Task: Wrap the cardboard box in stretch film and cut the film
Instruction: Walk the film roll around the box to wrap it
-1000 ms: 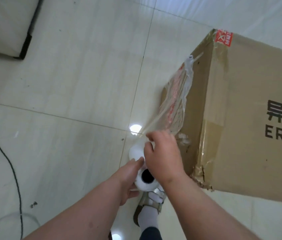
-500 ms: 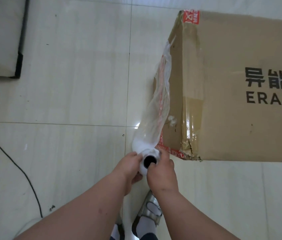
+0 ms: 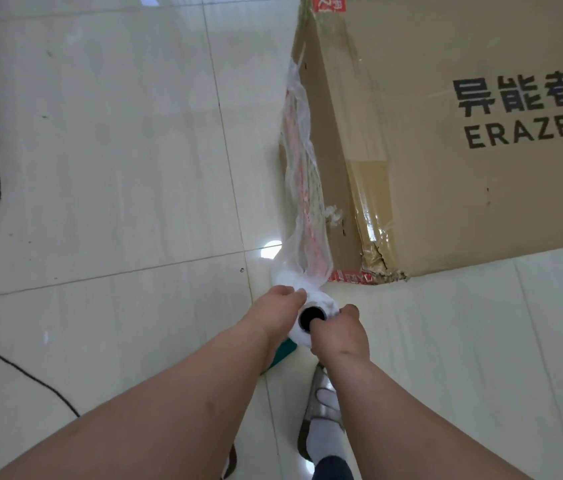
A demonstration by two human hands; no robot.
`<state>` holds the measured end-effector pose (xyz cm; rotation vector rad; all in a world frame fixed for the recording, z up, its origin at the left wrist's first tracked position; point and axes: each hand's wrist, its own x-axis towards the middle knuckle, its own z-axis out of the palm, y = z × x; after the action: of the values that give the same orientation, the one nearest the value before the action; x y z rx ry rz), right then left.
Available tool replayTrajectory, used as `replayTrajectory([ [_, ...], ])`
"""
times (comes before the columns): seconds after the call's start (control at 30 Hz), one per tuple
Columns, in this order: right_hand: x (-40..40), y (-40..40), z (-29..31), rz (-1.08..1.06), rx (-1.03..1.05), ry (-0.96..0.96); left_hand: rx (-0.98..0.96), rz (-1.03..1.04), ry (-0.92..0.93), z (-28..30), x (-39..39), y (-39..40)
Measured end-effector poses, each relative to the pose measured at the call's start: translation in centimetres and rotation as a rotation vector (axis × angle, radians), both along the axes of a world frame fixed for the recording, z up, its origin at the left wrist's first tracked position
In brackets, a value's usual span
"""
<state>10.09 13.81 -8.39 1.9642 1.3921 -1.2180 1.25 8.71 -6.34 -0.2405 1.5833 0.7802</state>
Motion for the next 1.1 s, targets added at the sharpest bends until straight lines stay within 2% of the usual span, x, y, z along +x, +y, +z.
replayTrajectory([
  [0.2, 0.8, -0.9, -0.7, -0.172, 0.017, 0.049, 0.055, -0.125, 0.038, -0.6, 0.3, -0.9],
  [0.53, 0.1, 2.0, -0.3, 0.006, -0.106, 0.028, 0.116, -0.138, 0.096, -0.2, 1.3, -0.4],
  [0.73, 2.1, 2.9, 1.1, -0.273, -0.125, 0.087, 0.055, -0.024, 0.122, 0.2, 3.2, 1.3],
  [0.9, 5.2, 2.9, 0.3, -0.515, -0.115, 0.112, -0.063, 0.150, 0.007, 0.1, 6.0, 2.3],
  [1.0, 7.3, 3.1, -0.3, -0.705, -0.108, 0.148, -0.035, 0.127, -0.074, 0.3, 8.0, 3.3],
  [1.1, 9.1, 3.9, -0.6, -0.751, -0.132, 0.167, 0.011, 0.037, -0.035, 0.1, 9.8, 4.2],
])
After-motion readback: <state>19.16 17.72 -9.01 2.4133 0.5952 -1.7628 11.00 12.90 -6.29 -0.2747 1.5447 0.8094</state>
